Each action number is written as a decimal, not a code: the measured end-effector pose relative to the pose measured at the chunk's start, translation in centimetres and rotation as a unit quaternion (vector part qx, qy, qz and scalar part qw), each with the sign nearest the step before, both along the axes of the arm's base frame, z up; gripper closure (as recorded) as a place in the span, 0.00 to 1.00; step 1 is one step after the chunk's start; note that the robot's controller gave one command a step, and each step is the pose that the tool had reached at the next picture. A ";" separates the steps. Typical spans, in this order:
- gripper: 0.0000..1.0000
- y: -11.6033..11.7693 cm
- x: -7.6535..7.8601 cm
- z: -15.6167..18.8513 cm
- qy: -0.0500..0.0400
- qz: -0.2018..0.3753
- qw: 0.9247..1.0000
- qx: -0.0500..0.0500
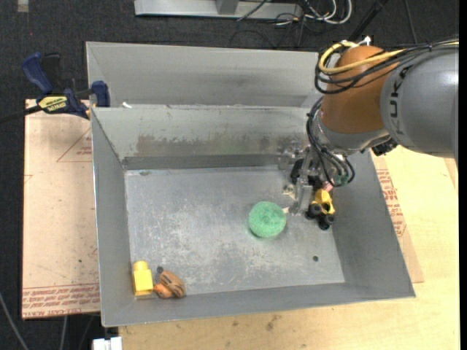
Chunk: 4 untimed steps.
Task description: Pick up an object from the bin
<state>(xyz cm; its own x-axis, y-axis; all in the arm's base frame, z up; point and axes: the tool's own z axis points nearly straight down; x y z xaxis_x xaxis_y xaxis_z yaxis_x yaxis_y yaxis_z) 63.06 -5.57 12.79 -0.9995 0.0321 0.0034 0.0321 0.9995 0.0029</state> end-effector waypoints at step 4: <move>1.00 5.1 -3.1 -5.7 -0.003 -0.013 1.000 -0.001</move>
Offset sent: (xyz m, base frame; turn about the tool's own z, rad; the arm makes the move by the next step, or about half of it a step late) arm -0.0719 0.0085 -0.0579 -0.1075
